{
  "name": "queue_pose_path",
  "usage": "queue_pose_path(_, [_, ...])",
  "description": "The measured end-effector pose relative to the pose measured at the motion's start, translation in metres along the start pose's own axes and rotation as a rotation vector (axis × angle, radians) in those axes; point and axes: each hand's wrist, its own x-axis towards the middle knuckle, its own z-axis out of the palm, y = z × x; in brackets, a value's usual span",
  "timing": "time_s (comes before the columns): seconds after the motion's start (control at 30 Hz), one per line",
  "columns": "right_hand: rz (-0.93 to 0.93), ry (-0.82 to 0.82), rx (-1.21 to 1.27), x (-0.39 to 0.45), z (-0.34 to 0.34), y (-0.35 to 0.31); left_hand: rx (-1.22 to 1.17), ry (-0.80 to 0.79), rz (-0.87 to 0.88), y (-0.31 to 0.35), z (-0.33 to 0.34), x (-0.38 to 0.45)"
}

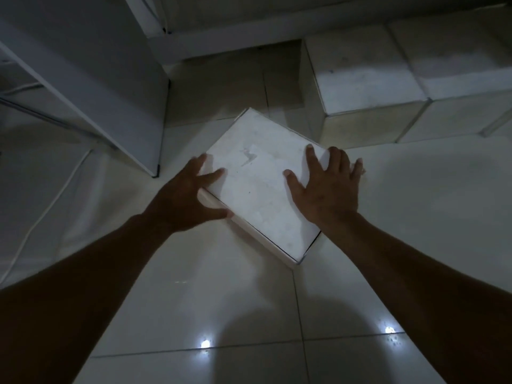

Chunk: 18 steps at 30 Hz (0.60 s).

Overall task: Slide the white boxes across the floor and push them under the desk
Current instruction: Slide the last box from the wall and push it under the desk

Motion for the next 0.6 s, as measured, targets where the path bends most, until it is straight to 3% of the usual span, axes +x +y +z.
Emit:
queue_pose_path(0.17, [0.019, -0.005, 0.01, 0.001, 0.005, -0.004, -0.497, 0.124, -0.417, 0.039, 0.044, -0.033])
queue_pose_path(0.23, [0.026, 0.004, 0.016, 0.003, 0.003, -0.004, -0.675, 0.157, -0.506, 0.057, 0.059, -0.03])
queue_pose_path(0.4, [0.006, 0.016, 0.059, 0.002, 0.0, -0.003, -0.848, 0.296, -0.582, 0.069, 0.064, -0.009])
queue_pose_path(0.6, [0.071, 0.087, 0.04, -0.022, -0.001, 0.0, -0.787, 0.351, -0.488, 0.06, 0.048, 0.024])
